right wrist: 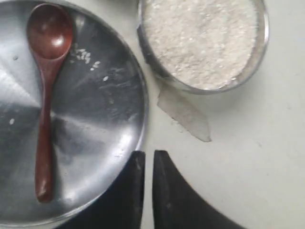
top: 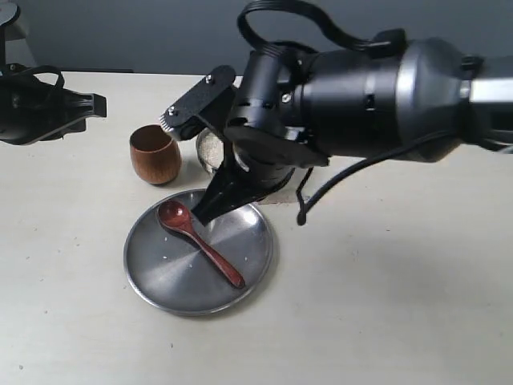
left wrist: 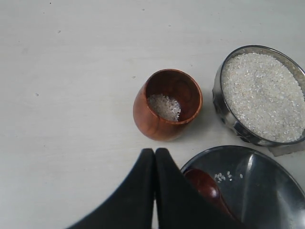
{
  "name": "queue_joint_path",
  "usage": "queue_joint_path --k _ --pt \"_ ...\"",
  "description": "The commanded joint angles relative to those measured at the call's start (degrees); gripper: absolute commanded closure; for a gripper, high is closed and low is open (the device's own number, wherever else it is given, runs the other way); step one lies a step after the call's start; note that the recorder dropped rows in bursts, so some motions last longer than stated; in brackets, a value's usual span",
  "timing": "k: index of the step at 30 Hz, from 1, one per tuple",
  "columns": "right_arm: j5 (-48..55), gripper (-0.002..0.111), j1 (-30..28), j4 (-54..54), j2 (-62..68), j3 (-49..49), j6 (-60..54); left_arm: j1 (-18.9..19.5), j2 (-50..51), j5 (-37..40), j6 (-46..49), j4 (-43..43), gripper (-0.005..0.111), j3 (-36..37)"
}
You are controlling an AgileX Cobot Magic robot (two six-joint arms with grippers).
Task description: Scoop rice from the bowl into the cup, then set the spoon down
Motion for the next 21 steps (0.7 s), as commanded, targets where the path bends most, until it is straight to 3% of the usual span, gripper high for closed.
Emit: queue_joint_path --k 1,11,15,21 --pt "-2.54 0.108 -0.16 -8.89 -7.1 7.37 12.8 -0.15 0.07 -0.35 -0.03 0.16 0.106 -0.2" --pt "-6.07 0.108 -0.16 -31.4 -24.32 34.91 39.81 -0.15 0.07 -0.35 -0.03 0.16 0.106 -0.2" --pt "-5.48 0.108 -0.16 -36.24 -29.84 40.71 46.11 -0.15 0.07 -0.35 -0.03 0.16 0.106 -0.2" --pt "2.06 0.108 -0.16 -35.51 -32.85 42.12 46.26 -0.15 0.07 -0.35 -0.03 0.16 0.106 -0.2"
